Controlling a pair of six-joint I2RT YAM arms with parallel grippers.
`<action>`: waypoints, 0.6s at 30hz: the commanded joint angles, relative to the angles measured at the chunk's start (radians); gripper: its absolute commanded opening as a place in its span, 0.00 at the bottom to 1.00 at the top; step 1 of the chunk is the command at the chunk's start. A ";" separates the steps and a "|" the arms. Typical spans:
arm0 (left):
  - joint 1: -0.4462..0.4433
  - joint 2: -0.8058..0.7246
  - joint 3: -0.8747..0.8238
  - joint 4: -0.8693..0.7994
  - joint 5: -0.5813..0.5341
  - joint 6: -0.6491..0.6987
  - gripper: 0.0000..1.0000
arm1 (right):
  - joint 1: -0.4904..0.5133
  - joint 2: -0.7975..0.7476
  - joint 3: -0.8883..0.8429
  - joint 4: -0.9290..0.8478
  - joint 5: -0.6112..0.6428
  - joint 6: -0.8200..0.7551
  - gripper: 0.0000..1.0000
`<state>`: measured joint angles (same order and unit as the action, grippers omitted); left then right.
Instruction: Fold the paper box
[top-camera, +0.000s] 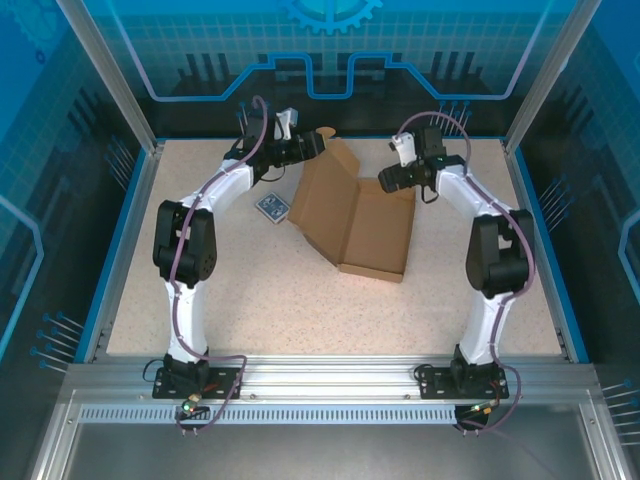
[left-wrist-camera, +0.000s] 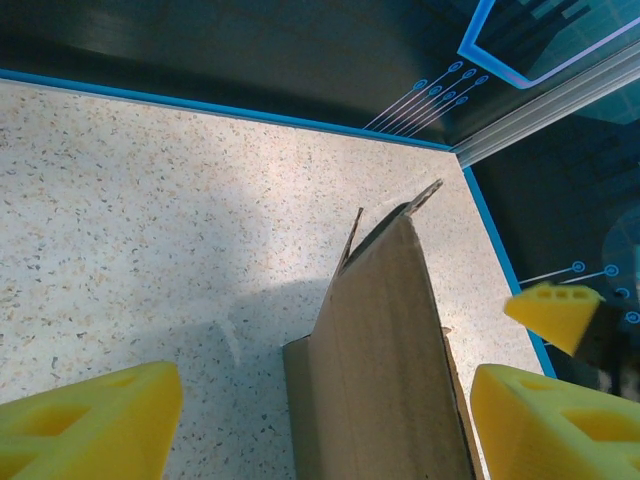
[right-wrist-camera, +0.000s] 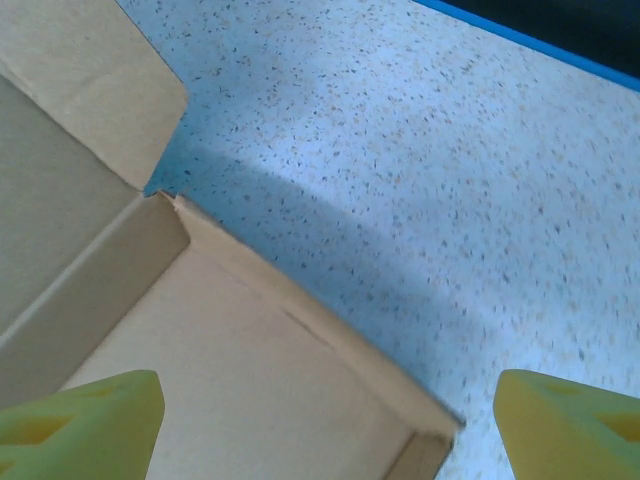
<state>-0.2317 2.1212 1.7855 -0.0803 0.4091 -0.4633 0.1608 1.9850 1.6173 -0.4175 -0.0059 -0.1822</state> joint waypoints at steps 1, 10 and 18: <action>0.000 0.012 0.040 -0.030 0.015 0.030 0.77 | 0.000 0.109 0.120 -0.155 -0.005 -0.183 0.86; 0.000 0.015 0.052 -0.038 0.017 0.034 0.77 | 0.000 0.283 0.327 -0.285 -0.052 -0.282 0.75; 0.000 0.014 0.054 -0.039 0.018 0.038 0.77 | 0.003 0.364 0.404 -0.334 -0.064 -0.302 0.53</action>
<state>-0.2317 2.1220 1.8015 -0.1017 0.4091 -0.4595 0.1608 2.3085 1.9759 -0.6968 -0.0494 -0.4622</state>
